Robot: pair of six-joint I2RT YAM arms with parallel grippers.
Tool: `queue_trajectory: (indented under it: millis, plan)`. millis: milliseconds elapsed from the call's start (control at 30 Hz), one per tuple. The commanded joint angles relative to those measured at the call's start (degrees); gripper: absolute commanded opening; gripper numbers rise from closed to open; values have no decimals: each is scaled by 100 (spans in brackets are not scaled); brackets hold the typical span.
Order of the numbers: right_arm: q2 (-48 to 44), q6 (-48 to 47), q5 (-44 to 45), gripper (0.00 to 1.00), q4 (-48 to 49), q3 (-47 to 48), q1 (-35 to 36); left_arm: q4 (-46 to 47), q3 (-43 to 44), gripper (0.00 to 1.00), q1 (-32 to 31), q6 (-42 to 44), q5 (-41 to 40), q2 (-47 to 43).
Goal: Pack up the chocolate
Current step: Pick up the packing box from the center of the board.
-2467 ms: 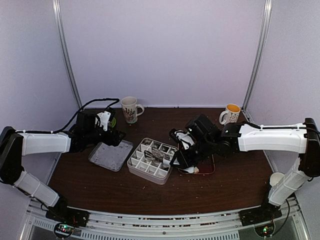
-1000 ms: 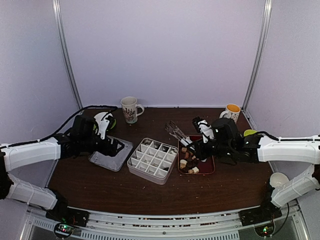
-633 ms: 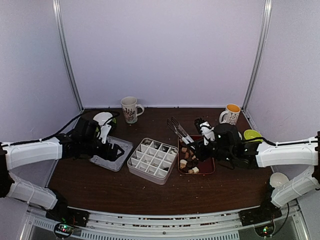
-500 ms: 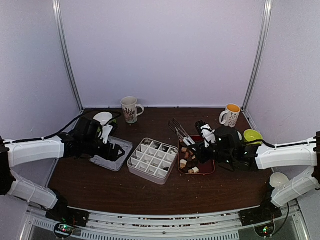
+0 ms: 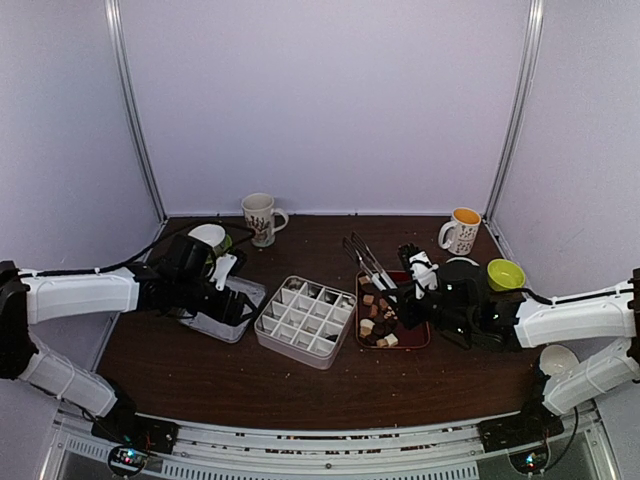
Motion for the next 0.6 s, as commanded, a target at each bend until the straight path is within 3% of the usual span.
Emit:
queue_trajectory:
  millis: [0, 567]
  plan:
    - [-161, -34, 19, 33, 431, 17, -15, 85, 254, 67, -100, -109, 217, 206]
    - [-200, -129, 19, 33, 345, 48, -16, 31, 1236, 47, -200, -471, -174, 1660]
